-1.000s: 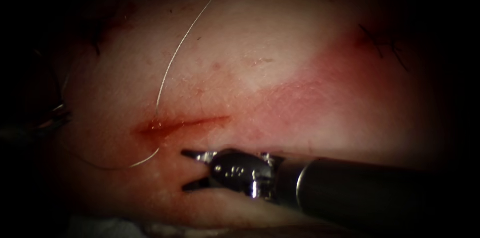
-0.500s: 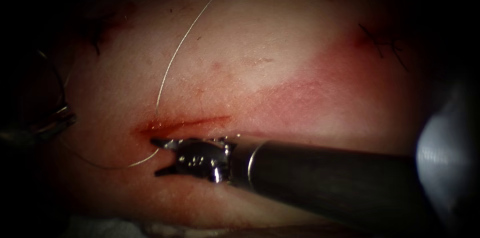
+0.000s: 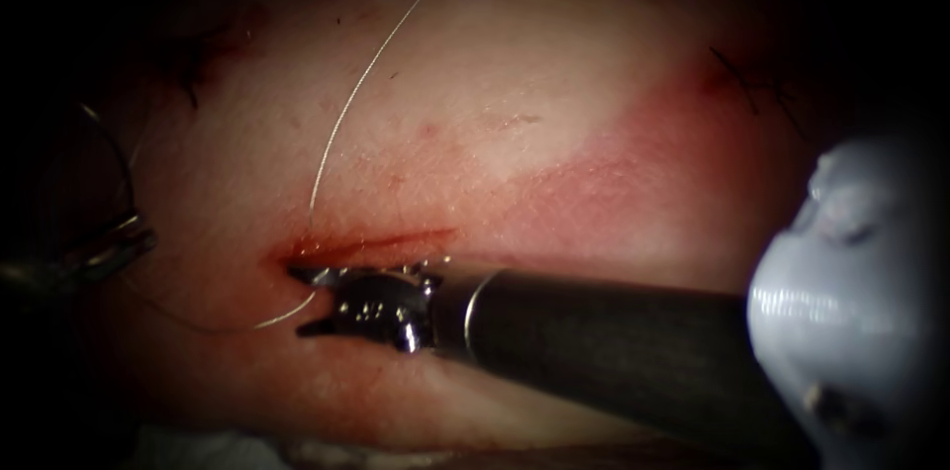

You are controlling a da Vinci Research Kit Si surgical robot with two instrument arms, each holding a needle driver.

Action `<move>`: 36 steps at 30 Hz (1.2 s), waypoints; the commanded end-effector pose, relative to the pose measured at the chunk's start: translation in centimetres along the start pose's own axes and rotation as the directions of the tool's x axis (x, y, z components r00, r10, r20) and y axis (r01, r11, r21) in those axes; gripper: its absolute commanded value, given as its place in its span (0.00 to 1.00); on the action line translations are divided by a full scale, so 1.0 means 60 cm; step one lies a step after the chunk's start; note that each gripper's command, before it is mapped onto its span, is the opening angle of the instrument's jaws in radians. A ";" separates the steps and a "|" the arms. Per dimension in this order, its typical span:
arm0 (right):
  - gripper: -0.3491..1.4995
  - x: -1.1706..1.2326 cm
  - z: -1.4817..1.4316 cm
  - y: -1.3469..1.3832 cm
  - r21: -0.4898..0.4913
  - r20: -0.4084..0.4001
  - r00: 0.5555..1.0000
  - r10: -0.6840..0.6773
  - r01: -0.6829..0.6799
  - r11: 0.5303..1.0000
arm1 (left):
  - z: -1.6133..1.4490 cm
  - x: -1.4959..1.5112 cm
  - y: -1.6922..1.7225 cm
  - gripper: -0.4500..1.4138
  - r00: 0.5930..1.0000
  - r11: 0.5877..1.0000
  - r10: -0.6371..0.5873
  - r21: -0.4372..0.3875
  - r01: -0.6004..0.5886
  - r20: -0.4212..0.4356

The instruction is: Wound Closure

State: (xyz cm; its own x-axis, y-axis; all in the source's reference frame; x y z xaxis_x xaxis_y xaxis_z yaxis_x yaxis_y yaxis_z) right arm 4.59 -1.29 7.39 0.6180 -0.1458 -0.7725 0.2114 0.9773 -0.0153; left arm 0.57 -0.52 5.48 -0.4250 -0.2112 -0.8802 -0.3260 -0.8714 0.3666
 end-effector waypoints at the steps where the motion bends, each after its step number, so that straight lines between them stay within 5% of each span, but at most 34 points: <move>1: 0.00 0.0003 0.0012 -0.0013 0.041 0.006 1.000 -0.008 0.008 0.999 | 0.0008 -0.0004 0.0015 0.00 1.000 1.000 -0.003 -0.002 0.003 -0.001; 11: 0.00 -0.0006 -0.0010 -0.0023 0.060 0.035 0.996 0.078 -0.080 0.995 | 0.0008 -0.0004 0.0014 0.00 1.000 1.000 -0.003 -0.003 0.003 -0.002; 17: 0.00 0.0018 -0.0055 -0.0086 0.096 0.020 0.991 0.134 -0.135 0.986 | 0.0010 -0.0003 0.0012 0.00 1.000 1.000 -0.004 -0.004 0.004 -0.004; 21: 0.00 0.0062 -0.0110 -0.0164 0.127 -0.002 0.985 0.175 -0.173 0.977 | 0.0013 0.0000 0.0016 0.00 1.000 1.000 -0.004 -0.004 0.004 -0.007; 28: 0.00 0.0248 -0.0212 -0.0343 0.204 -0.075 0.973 0.220 -0.201 0.958 | 0.0029 0.0026 0.0039 0.00 1.000 1.000 -0.001 -0.006 0.001 -0.024; 32: 0.00 0.0323 -0.0228 -0.0369 0.223 -0.119 0.968 0.222 -0.192 0.956 | 0.0035 0.0033 0.0044 0.00 0.999 1.000 -0.001 -0.008 0.001 -0.032; 34: 0.41 0.0349 -0.0235 -0.0355 0.212 -0.167 0.957 0.235 -0.198 0.957 | 0.0037 0.0030 0.0046 0.00 0.999 1.000 0.000 -0.010 -0.001 -0.032; 36: 0.87 0.0321 -0.0254 -0.0303 0.130 -0.156 0.952 0.263 -0.245 0.961 | 0.0035 0.0024 0.0046 0.00 0.999 1.000 0.002 -0.014 -0.003 -0.034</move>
State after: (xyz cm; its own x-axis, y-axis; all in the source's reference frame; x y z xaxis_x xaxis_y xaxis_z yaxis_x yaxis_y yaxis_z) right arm 4.19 -3.06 4.91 0.5258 0.1458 -0.8380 0.1491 0.9542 0.2595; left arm 0.29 -0.65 5.46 -0.3983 -0.2309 -0.8877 -0.3127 -0.8756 0.3681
